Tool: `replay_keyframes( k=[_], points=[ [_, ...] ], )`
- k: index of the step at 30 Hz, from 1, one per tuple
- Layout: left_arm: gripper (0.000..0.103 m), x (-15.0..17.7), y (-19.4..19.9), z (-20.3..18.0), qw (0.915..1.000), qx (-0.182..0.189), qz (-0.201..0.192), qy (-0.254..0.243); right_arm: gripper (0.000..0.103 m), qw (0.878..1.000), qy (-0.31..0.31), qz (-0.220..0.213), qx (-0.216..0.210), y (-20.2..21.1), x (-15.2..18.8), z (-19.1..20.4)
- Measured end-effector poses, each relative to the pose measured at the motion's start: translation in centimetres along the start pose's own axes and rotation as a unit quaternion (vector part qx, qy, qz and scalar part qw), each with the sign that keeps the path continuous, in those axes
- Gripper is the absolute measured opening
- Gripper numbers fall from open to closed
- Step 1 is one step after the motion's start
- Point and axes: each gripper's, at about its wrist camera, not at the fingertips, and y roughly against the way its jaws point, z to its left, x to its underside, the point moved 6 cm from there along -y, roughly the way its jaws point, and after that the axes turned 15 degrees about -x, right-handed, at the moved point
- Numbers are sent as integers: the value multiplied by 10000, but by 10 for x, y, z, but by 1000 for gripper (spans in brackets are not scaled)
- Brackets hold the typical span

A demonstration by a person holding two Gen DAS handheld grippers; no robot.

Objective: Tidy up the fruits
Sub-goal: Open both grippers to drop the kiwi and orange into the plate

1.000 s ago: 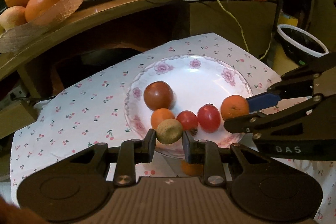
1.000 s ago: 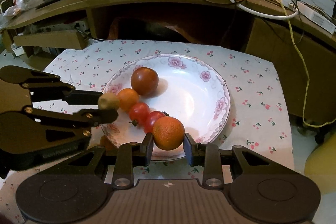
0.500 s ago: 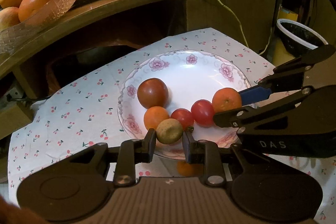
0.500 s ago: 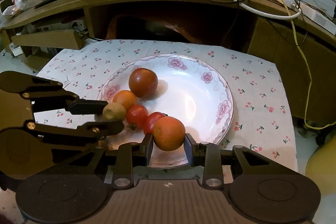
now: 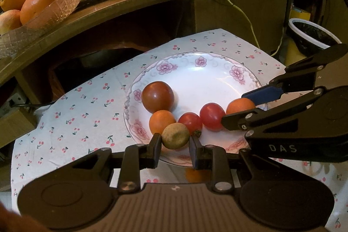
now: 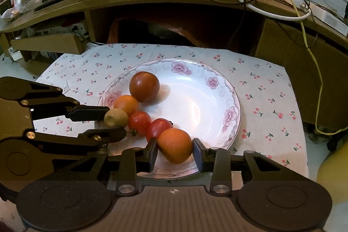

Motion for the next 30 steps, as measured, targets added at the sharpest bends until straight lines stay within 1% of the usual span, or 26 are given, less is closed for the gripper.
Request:
replay_keyframes(
  k=[6,19,30],
  points=[
    [34,-1,0,1,10000,-15,11,3,44,10000,-3,-47,70,2,-1,-2],
    [40,-3,6,4,9999,-65,-62,64,46,9997,-32,-224,110,10,-5,-3],
    [41,-3,14,8,9998,-99,-141,114,46,9994,-56,-322,80,17,-7,-1]
  ],
)
